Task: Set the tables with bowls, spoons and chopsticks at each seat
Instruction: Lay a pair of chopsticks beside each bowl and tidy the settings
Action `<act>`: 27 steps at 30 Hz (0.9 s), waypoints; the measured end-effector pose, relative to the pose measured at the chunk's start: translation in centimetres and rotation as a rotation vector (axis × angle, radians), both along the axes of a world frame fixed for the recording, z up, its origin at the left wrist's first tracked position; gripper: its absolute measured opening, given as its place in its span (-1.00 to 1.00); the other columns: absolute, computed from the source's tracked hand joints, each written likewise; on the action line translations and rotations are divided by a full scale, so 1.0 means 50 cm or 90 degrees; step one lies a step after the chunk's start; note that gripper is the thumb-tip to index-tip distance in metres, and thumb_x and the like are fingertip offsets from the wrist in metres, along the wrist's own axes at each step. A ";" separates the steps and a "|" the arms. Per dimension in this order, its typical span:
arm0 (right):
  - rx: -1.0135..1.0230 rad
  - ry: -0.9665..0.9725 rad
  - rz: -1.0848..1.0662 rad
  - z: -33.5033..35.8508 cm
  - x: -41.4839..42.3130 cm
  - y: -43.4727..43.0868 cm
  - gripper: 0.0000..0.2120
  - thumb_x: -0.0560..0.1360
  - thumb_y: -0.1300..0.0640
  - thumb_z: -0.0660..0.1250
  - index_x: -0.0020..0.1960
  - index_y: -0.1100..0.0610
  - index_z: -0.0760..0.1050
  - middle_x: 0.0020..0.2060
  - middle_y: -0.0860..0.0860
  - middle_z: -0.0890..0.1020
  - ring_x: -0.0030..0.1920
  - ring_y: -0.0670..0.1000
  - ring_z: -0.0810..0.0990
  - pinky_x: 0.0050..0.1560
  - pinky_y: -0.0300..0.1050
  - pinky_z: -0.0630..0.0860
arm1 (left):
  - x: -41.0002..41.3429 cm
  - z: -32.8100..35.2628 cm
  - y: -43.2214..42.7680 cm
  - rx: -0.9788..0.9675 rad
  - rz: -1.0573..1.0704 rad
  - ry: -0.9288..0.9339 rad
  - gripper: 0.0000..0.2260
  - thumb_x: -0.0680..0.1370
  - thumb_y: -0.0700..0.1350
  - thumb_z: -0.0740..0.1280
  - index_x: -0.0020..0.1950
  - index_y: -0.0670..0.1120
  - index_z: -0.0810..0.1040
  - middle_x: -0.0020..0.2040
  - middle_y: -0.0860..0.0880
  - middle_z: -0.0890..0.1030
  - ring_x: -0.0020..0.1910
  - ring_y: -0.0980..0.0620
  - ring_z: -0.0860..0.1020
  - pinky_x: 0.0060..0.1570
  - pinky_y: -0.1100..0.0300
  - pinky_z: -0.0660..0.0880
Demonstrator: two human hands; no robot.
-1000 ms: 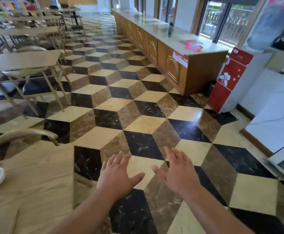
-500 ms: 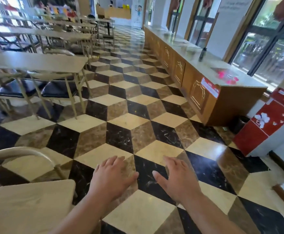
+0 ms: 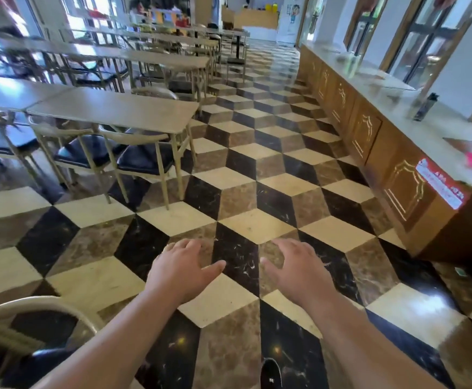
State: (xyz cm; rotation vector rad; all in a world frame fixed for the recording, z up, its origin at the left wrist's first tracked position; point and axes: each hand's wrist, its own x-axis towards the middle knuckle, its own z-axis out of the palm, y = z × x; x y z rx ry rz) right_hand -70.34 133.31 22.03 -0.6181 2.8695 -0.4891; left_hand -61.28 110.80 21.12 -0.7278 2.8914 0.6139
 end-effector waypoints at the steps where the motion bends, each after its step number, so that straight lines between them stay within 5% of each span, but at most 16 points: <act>1: -0.010 0.003 0.023 -0.004 -0.051 -0.034 -0.42 0.64 -0.30 0.19 0.57 -0.05 0.38 0.49 -0.08 0.49 0.50 0.02 0.41 0.45 0.05 0.45 | -0.033 -0.005 -0.036 0.001 0.022 0.004 -0.16 0.51 0.55 0.20 0.68 0.13 0.27 0.66 0.06 0.34 0.65 -0.08 0.26 0.53 -0.11 0.39; 8: -0.065 -0.051 0.184 -0.054 -0.387 -0.303 -0.49 0.68 -0.19 0.24 0.55 0.01 0.42 0.43 -0.03 0.55 0.46 0.06 0.48 0.40 0.01 0.49 | -0.243 -0.020 -0.248 -0.002 0.191 0.006 -0.21 0.52 0.52 0.25 0.66 0.17 0.28 0.62 0.06 0.39 0.59 -0.04 0.34 0.45 -0.08 0.49; 13: -0.061 -0.083 0.313 -0.034 -0.539 -0.535 -0.41 0.63 -0.32 0.23 0.56 -0.05 0.42 0.47 -0.06 0.54 0.50 0.03 0.45 0.48 0.05 0.43 | -0.322 -0.006 -0.393 -0.007 0.332 0.006 -0.22 0.52 0.51 0.25 0.65 0.19 0.30 0.63 0.07 0.39 0.61 -0.03 0.35 0.48 -0.06 0.48; 27: -0.007 -0.027 0.594 -0.016 -0.563 -1.311 -0.35 0.60 -0.37 0.20 0.59 -0.08 0.38 0.52 -0.09 0.49 0.57 0.01 0.36 0.52 0.05 0.41 | -0.256 -0.081 -0.991 0.072 0.675 0.135 -0.19 0.48 0.54 0.27 0.61 0.14 0.36 0.56 0.09 0.48 0.55 0.01 0.44 0.45 -0.08 0.51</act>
